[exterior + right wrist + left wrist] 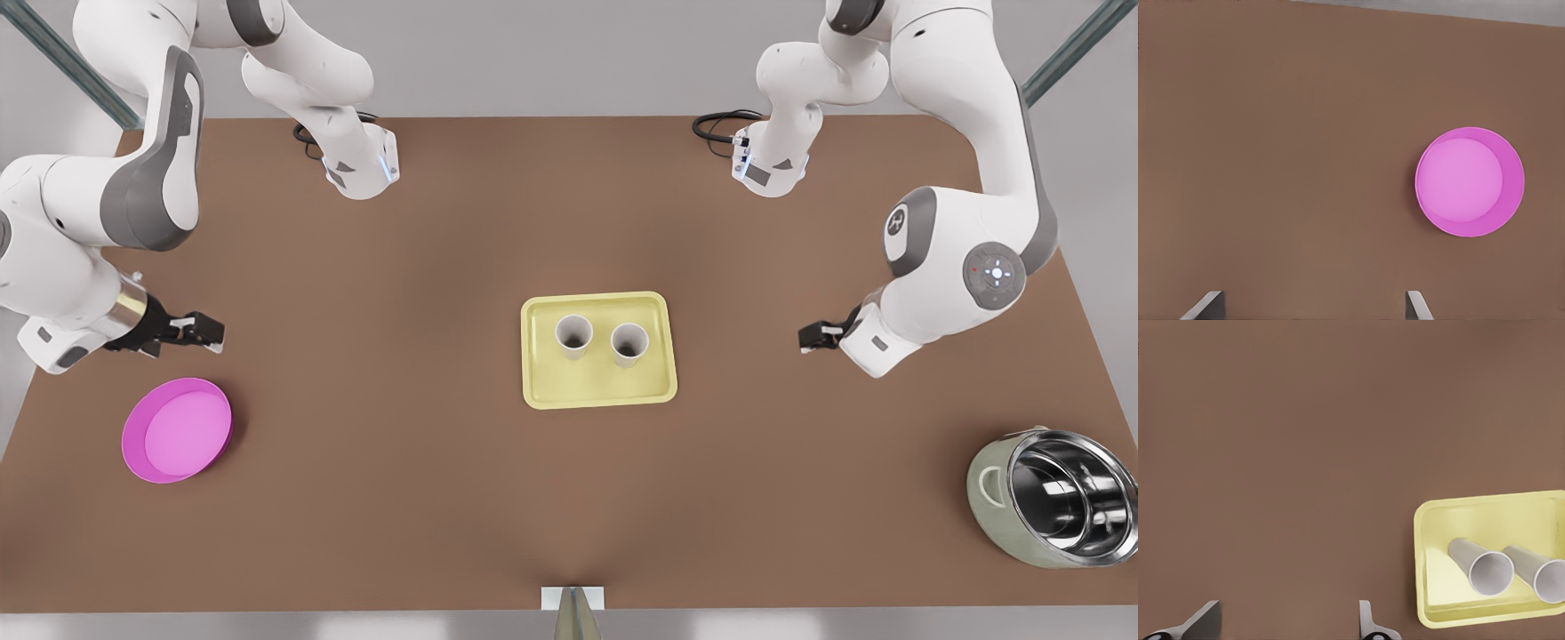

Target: Use the left arm to pick up the white IKEA cup from the tray and place it on the middle-left position; use the right arm to pick up the white IKEA cup from the tray and place it on the middle-right position

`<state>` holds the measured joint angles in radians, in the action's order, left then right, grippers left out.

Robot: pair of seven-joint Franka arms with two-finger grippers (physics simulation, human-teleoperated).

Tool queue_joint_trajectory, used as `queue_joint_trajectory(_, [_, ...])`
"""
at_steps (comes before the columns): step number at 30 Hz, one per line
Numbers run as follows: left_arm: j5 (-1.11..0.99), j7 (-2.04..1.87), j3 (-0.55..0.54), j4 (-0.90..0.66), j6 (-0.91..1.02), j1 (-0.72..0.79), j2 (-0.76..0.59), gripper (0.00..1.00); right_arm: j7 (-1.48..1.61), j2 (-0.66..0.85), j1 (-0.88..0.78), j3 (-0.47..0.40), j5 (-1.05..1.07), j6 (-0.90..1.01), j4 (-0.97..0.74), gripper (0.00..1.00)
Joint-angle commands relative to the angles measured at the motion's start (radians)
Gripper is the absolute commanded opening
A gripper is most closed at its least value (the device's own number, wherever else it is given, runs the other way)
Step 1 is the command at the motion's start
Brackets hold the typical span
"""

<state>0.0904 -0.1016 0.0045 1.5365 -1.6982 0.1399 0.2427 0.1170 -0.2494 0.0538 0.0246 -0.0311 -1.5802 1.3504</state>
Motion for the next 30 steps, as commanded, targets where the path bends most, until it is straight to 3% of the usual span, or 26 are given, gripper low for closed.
queue_joint_trajectory(1, [-0.021, -0.013, 0.002, -0.002, -0.069, 0.003, -0.002, 1.0, 0.081, 0.001, 0.0, 0.0, 0.0, -0.034, 0.0, 1.0])
queue_joint_trajectory(3, [-0.021, -0.015, -0.008, -0.016, -0.07, 0.053, 0.004, 1.0, 0.058, -0.011, -0.055, 0.014, 0.005, -0.032, 0.001, 1.0])
queue_joint_trajectory(6, [-0.052, -0.283, -0.006, -0.059, -0.08, 0.268, 0.11, 1.0, -0.313, -0.128, -0.354, 0.015, 0.01, -0.05, 0.001, 1.0])
queue_joint_trajectory(9, [-0.017, -0.293, -0.009, -0.035, -0.087, 0.305, 0.151, 1.0, -0.422, -0.249, -0.497, 0.015, 0.014, -0.29, 0.01, 1.0])
queue_joint_trajectory(12, [-0.018, -0.331, -0.009, 0.057, -0.181, 0.328, 0.153, 1.0, -0.674, -0.309, -0.598, 0.017, 0.013, -0.368, 0.01, 1.0])
queue_joint_trajectory(16, [-0.023, -0.429, -0.011, 0.085, -0.327, 0.357, 0.208, 1.0, -0.741, -0.326, -0.646, 0.026, 0.105, -0.458, 0.059, 1.0])
queue_joint_trajectory(20, [-0.04, -0.464, -0.009, 0.137, -0.324, 0.408, 0.182, 1.0, -0.888, -0.367, -0.726, 0.026, 0.102, -0.514, 0.055, 1.0])
queue_joint_trajectory(30, [-0.087, -0.49, -0.006, 0.223, -0.426, 0.412, 0.208, 1.0, -0.893, -0.39, -0.752, 0.026, 0.114, -0.527, 0.059, 1.0])
